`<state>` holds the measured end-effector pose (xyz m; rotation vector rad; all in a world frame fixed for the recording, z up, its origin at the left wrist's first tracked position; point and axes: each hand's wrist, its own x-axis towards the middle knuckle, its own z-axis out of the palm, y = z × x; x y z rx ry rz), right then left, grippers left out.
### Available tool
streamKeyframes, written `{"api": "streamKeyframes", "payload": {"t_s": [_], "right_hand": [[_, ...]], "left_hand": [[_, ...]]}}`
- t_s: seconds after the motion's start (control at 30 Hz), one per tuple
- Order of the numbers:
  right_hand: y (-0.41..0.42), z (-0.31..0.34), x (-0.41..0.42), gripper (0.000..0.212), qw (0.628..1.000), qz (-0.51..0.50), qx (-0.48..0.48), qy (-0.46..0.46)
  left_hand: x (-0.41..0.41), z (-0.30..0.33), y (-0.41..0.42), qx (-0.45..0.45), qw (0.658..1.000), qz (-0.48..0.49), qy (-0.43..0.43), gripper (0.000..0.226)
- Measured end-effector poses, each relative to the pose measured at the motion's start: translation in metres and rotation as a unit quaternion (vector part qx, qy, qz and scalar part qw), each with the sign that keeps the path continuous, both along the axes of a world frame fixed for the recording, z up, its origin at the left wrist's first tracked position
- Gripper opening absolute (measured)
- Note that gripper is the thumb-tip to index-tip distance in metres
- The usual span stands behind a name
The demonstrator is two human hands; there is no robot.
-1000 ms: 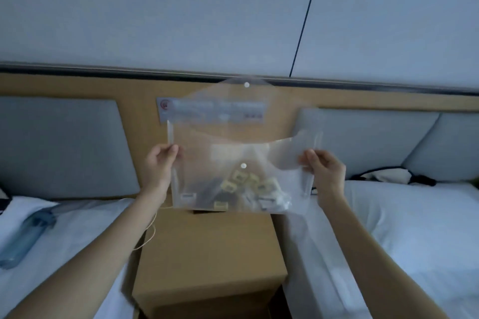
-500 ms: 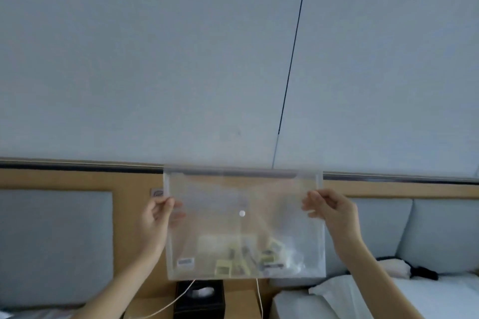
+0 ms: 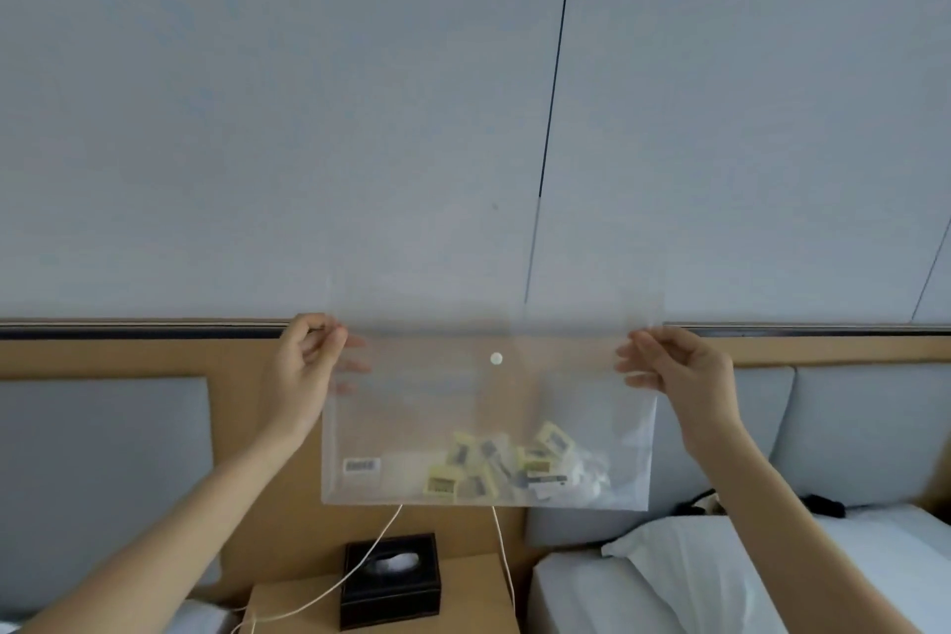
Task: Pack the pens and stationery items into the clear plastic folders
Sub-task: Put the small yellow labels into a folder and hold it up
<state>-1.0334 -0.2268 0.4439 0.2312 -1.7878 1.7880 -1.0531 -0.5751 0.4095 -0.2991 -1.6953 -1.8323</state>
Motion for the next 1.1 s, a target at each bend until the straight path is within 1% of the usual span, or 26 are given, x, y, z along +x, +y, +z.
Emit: {"api": "streamKeyframes", "payload": {"t_s": [0.07, 0.17, 0.27, 0.4, 0.5, 0.57, 0.67, 0.77, 0.87, 0.97, 1.1], "right_hand": [[0.002, -0.001, 0.0, 0.009, 1.0, 0.002, -0.004, 0.006], [0.001, -0.013, -0.002, 0.009, 1.0, 0.003, -0.01, -0.006], [-0.004, -0.042, -0.007, 0.008, 0.999, 0.004, -0.008, -0.045], [-0.018, -0.099, -0.016, 0.009, 0.993, 0.011, -0.007, -0.115], [-0.028, -0.158, -0.022, 0.01, 0.985, 0.011, -0.014, -0.172], [-0.036, -0.202, -0.026, 0.01, 0.978, 0.016, -0.013, -0.209], [-0.049, -0.269, -0.026, 0.01, 0.963, 0.022, -0.024, -0.266], [-0.061, -0.334, -0.026, 0.011, 0.948, 0.026, -0.023, -0.317], [-0.066, -0.396, -0.027, 0.01, 0.931, 0.022, -0.03, -0.363], [-0.068, -0.45, -0.029, 0.012, 0.919, 0.007, -0.041, -0.393], [-0.07, -0.508, -0.033, 0.01, 0.905, -0.005, -0.059, -0.421]], "left_hand": [[0.004, 0.0, 0.001, -0.006, 1.0, -0.011, -0.001, 0.002], [0.012, -0.008, 0.001, -0.014, 1.0, -0.022, -0.007, 0.007], [0.019, -0.029, -0.003, -0.029, 0.999, -0.004, -0.024, 0.007], [0.027, -0.077, -0.013, -0.059, 0.995, 0.02, -0.083, 0.007], [0.032, -0.129, -0.022, -0.059, 0.985, 0.049, -0.152, 0.003], [0.036, -0.173, -0.031, -0.05, 0.977, 0.079, -0.194, 0.01], [0.045, -0.238, -0.041, -0.104, 0.951, 0.143, -0.254, 0.026], [0.055, -0.296, -0.045, -0.118, 0.93, 0.158, -0.309, 0.03], [0.058, -0.343, -0.049, -0.128, 0.913, 0.165, -0.35, 0.041], [0.055, -0.388, -0.044, -0.134, 0.905, 0.173, -0.364, 0.031], [0.049, -0.446, -0.038, -0.123, 0.897, 0.158, -0.393, 0.023]]}}
